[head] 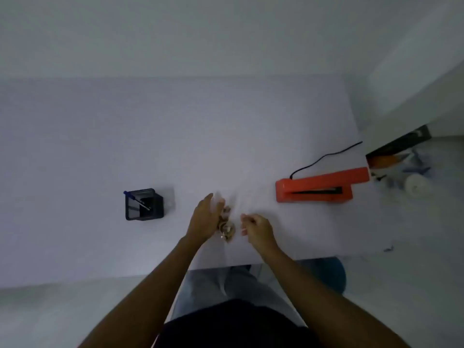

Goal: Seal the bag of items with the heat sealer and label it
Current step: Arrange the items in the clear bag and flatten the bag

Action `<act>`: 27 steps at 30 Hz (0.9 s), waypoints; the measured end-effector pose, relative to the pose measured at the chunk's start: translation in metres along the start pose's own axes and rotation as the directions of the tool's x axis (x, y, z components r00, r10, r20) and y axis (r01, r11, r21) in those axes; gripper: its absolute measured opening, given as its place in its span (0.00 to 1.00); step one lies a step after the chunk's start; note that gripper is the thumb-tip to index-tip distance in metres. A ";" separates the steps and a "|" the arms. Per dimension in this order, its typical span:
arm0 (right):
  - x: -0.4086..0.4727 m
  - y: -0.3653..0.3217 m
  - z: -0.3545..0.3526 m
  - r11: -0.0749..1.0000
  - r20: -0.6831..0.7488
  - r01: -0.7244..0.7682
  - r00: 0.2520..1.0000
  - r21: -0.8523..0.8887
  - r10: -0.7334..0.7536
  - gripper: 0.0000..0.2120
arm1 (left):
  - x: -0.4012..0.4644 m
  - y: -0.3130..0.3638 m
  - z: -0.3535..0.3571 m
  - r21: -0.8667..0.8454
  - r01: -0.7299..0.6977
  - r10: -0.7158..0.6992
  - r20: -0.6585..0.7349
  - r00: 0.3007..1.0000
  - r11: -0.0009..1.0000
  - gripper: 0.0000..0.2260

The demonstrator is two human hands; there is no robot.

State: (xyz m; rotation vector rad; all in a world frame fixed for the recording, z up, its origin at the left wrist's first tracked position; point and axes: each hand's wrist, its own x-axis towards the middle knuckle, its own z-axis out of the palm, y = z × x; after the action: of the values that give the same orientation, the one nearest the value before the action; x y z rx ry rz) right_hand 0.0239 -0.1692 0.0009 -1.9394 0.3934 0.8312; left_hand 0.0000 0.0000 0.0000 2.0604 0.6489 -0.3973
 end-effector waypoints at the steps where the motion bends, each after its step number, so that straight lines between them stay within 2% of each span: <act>1: 0.002 0.010 0.000 0.999 -0.036 -0.037 0.999 -0.036 0.036 0.17 | -0.001 -0.004 0.005 0.030 0.005 -0.005 -0.009 1.000 1.000 0.30; 3: 0.007 0.024 0.002 0.994 -0.079 -0.085 0.994 -0.074 0.079 0.16 | -0.001 -0.012 0.015 0.026 0.054 -0.054 -0.005 0.999 0.998 0.25; 6: 0.009 0.034 0.008 0.995 -0.049 -0.097 0.994 -0.025 0.095 0.10 | -0.008 -0.016 0.025 0.023 0.124 -0.123 -0.011 0.992 0.992 0.13; 12: 0.016 0.040 0.001 0.987 -0.025 0.149 0.988 -0.068 -0.151 0.06 | -0.019 -0.008 0.026 0.059 0.043 -0.042 -0.018 0.999 0.997 0.16; 16: 0.015 0.046 -0.018 0.963 0.018 0.269 0.963 0.005 -0.269 0.06 | -0.025 -0.009 0.020 0.012 -0.017 0.018 -0.046 0.999 1.000 0.14; 22: 0.009 0.056 -0.043 0.930 0.055 0.357 0.930 0.089 -0.362 0.08 | -0.040 -0.012 0.015 -0.038 -0.172 0.167 -0.105 0.980 0.984 0.06; 27: 0.011 0.066 -0.052 0.910 0.067 0.413 0.909 -0.025 -0.411 0.08 | -0.049 -0.021 0.021 -0.045 -0.195 0.189 -0.122 0.974 0.980 0.09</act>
State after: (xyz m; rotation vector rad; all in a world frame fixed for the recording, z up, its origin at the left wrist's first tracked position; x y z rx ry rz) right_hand 0.0137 -0.2458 -0.0336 -1.9324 -0.0742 0.6182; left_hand -0.0525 -0.0224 -0.0008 2.0813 0.5180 -0.1451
